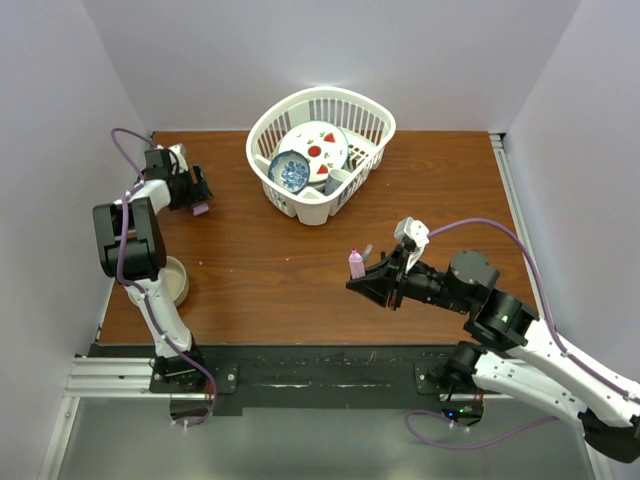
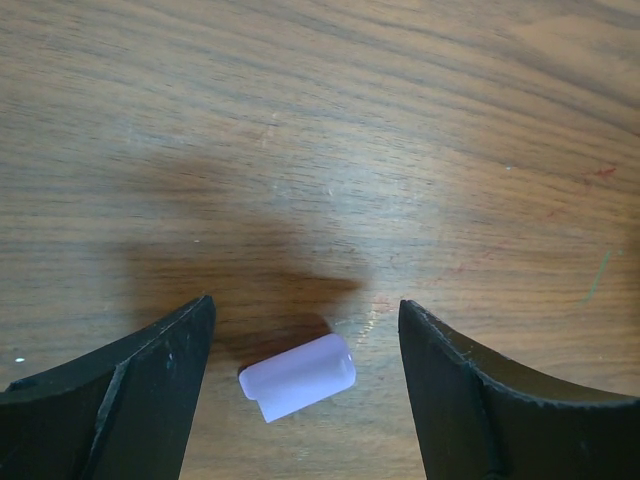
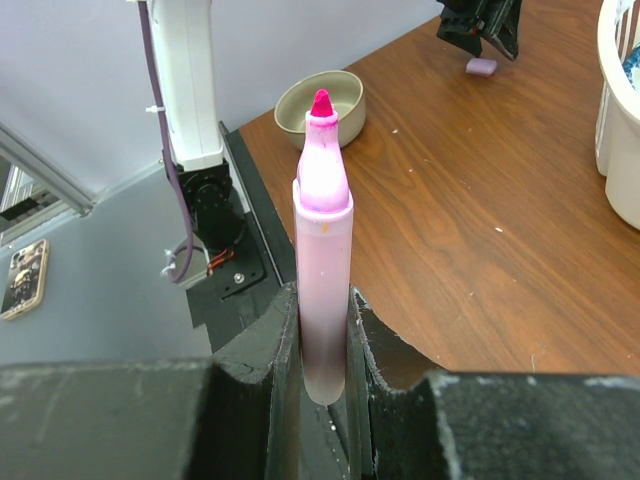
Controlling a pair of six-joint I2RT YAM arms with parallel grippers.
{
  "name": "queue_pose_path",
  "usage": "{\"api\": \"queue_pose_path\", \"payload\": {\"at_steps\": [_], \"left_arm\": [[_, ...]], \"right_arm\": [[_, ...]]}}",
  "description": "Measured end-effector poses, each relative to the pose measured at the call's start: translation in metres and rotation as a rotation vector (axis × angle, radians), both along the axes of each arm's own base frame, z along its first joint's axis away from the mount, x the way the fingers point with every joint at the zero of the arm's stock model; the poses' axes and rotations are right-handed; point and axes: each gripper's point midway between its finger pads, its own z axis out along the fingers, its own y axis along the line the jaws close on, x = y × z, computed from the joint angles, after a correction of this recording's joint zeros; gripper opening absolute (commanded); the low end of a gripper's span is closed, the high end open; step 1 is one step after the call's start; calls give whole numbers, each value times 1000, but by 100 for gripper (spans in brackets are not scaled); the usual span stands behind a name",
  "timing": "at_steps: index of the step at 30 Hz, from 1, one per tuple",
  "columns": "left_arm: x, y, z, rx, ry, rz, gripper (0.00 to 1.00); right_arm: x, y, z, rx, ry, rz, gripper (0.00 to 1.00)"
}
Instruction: Insert the pens into the pen caps
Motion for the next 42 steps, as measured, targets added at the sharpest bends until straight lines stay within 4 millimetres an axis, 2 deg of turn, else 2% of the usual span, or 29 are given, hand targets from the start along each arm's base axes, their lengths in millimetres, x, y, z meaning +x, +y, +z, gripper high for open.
{"api": "queue_pose_path", "payload": {"at_steps": [5,18,24,28,31,37,42], "left_arm": [[-1,-2,-1,2,-6,-17,75],[-35,-15,1,-24,25,-57,68],[-47,-19,5,-11,53,-71,73],[-45,-9,21,51,29,-31,75],[-44,-2,22,82,29,-6,73],[-29,3,13,97,41,-20,69],[-32,3,-4,105,79,-48,66]], "right_arm": [[-1,-2,2,5,-7,-1,0],[-3,-7,-7,-26,16,-10,0],[-3,-7,-8,-30,20,-10,0],[-3,-7,-8,-31,20,-10,0],[-3,-7,-10,-36,24,-10,0],[-3,-9,-16,-56,39,-17,0],[-3,-9,-17,-62,42,-17,0]]}}
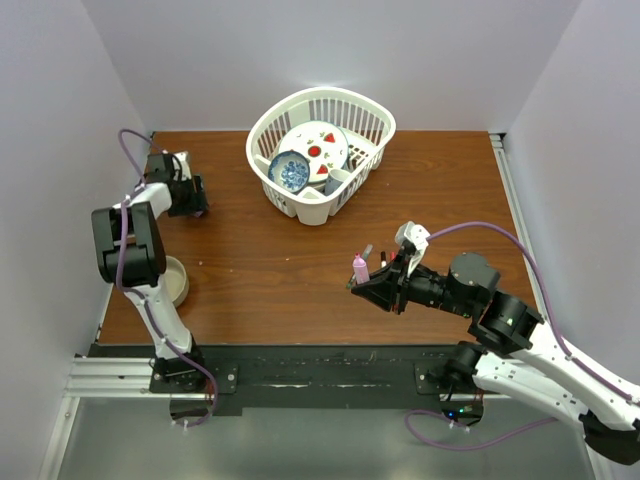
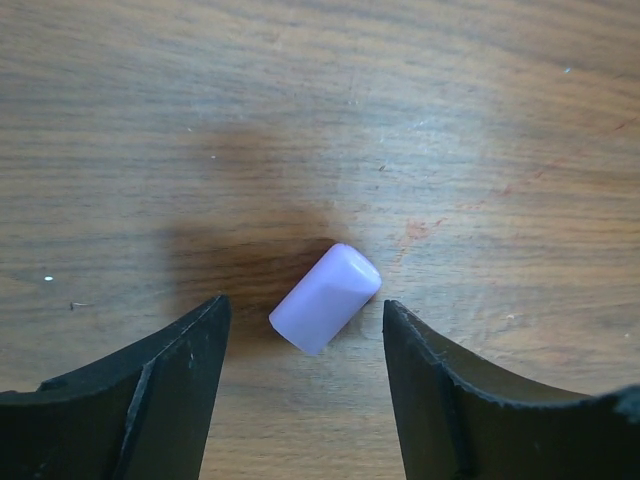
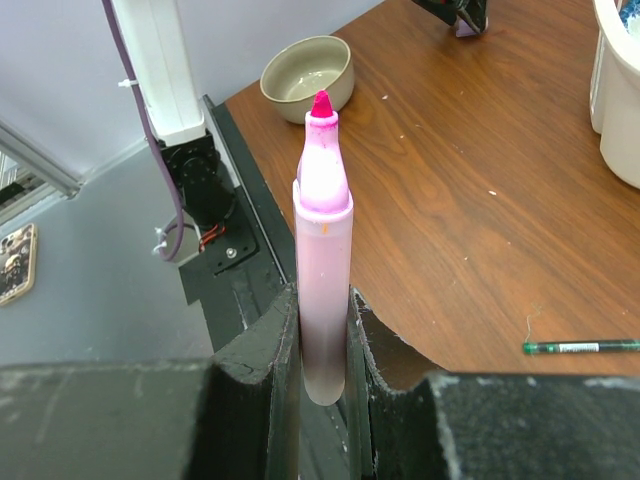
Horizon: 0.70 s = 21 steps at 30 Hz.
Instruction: Insert the pens into the pen caps
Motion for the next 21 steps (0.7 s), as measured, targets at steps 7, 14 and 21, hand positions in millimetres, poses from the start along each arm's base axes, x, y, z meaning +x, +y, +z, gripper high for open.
{"api": "queue_pose_path", "payload": {"at_steps": [7,14,21], "left_arm": [[4,-2,-3,22,17,-42,61],[12,-13,-6,99,31,-106,55],[13,-13,-7,147,40,-113,49]], "right_arm": [[0,0,-2,-6,4,0,0],[0,-1,-2,-9,1,-2,0],[2,-4,-3,-15,-3,-17,0]]}}
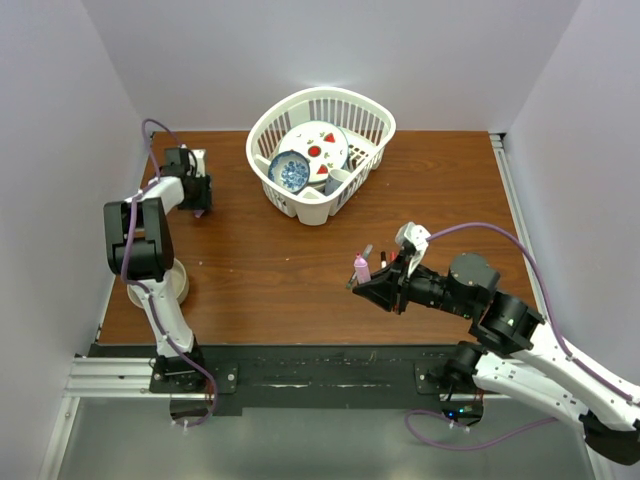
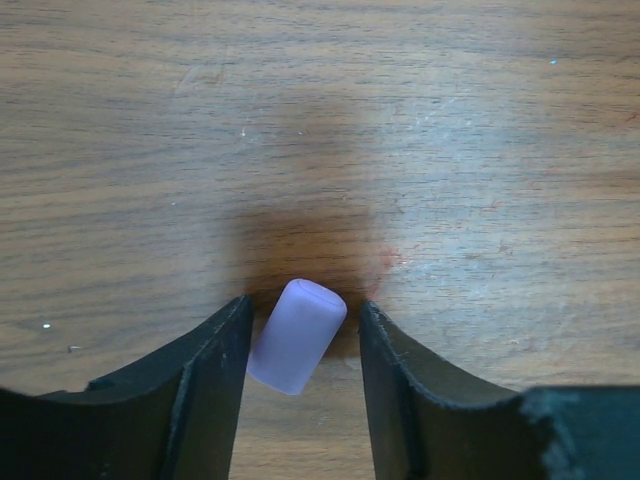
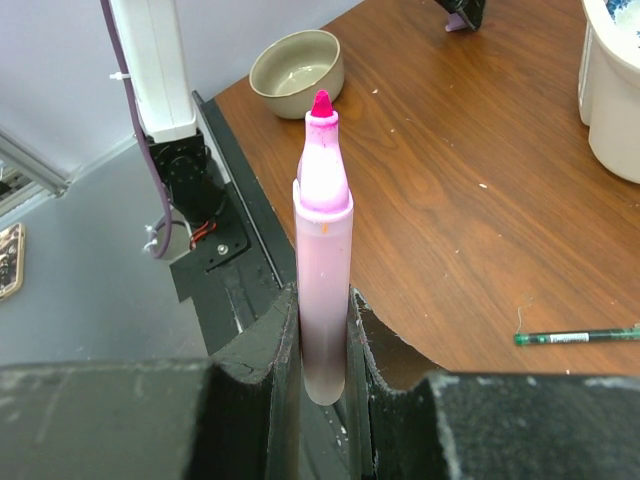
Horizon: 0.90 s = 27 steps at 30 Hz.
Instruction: Insert the pens into the pen caps
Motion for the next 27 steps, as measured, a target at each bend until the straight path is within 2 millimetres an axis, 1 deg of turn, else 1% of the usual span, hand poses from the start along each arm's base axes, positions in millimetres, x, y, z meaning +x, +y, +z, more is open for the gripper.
{"api": "queue_pose_path", "payload": {"at_steps": [4,7,10,13,14,15,16,20,22,24,25,26,27], "left_arm": [[0,0,0,11,2,-5,48],[0,0,0,16,3,-4,44],[-1,0,0,19,4,-3,36],[-2,1,-1,22,10,-1,20],[-2,1,0,24,10,0,8],[-2,0,0,28,13,-4,2],[-3,0,-1,29,16,0,0],[-7,-3,0,33,38,22,0],[-14,-7,1,15,49,55,0],[-30,-12,5,-7,64,89,0],[-40,-15,12,-20,63,108,0],[-50,-19,20,-32,55,125,0],[-58,-23,33,-43,36,140,0]], "right_arm": [[1,-1,0,-1,-3,-6,0],[1,-1,1,0,-7,-6,0],[1,-1,1,0,-8,-6,0],[1,-2,1,-2,-7,-7,0],[0,-2,0,-3,-6,-7,0],[0,-2,1,-4,-6,-8,0],[1,-2,1,-3,-7,-9,0],[3,-1,3,-4,-2,-18,0],[7,1,2,-12,13,-31,0],[12,7,1,-22,43,-39,0],[15,12,1,-28,64,-42,0],[16,13,2,-27,69,-44,0],[19,18,1,-32,87,-49,0]]}}
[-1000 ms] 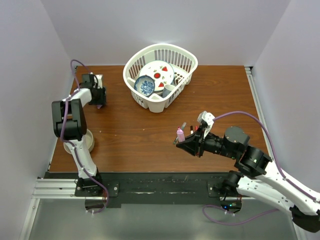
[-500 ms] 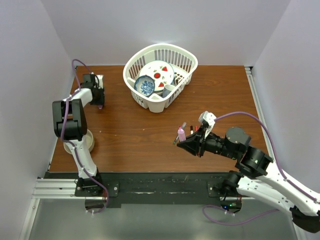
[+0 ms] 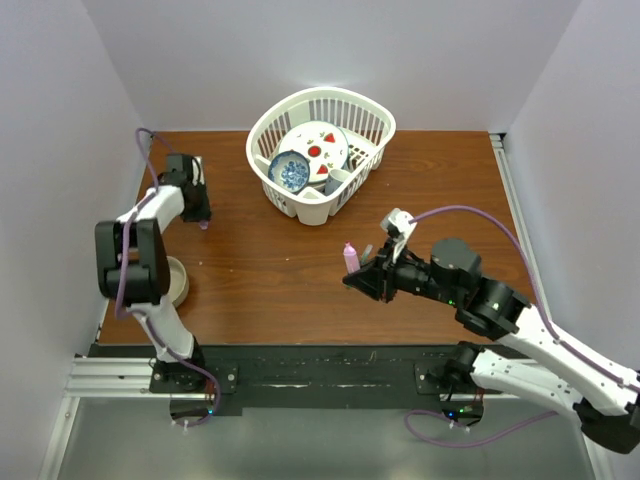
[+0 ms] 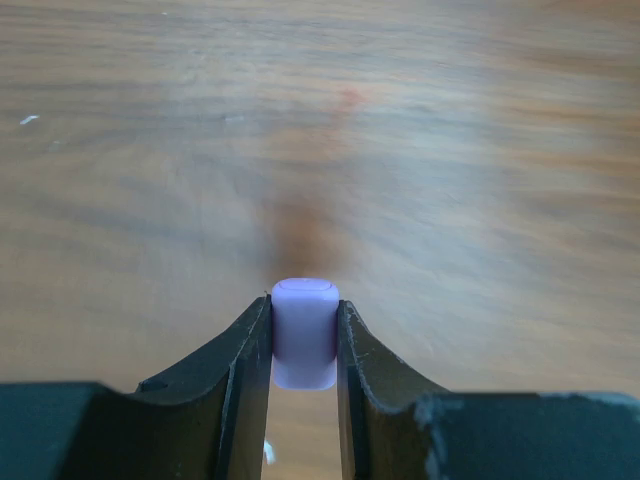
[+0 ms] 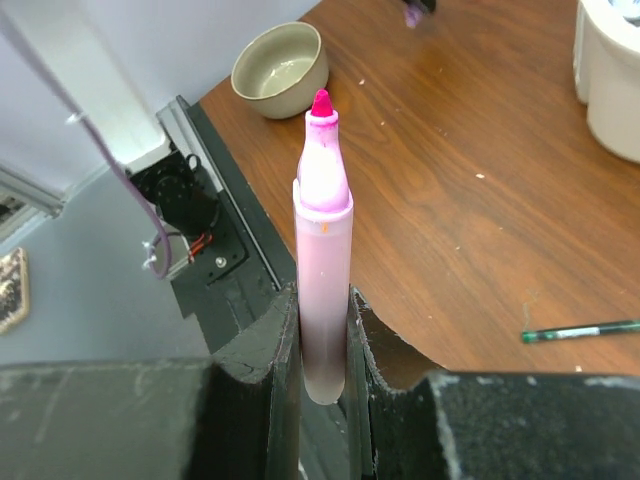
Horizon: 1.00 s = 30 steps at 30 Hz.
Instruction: Insert the pens into the pen caps
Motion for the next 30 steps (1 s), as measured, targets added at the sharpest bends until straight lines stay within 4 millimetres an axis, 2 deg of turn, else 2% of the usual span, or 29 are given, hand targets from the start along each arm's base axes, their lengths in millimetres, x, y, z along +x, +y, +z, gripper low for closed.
{"api": "queue_pose_path", "payload": {"at_steps": [3,6,8,9,11,14,18,23,30], "left_arm": [[-10,-20,60,-31,-151,12,0],[-17,-65,136,-142,-390,-49,0],[-28,-100,178,-254,-526,-117,0],[-37,-117,195,-317,-576,-150,0],[-51,-145,217,-416,-637,-199,0],[-73,-180,231,-566,-664,-251,0],[-96,-204,223,-730,-633,-250,0],[-113,-214,228,-836,-639,-261,0],[-129,-212,256,-885,-711,-274,0]], "right_arm": [[8,13,-4,0,45,-9,0],[17,26,-11,4,81,-16,0],[22,35,-15,4,97,-18,0],[26,42,-19,0,107,-19,0],[33,54,-25,-16,118,-25,0],[42,81,-34,-56,134,-25,0],[55,108,-47,-87,152,-42,0],[66,126,-56,-80,179,-56,0],[74,142,-56,-67,208,-66,0]]}}
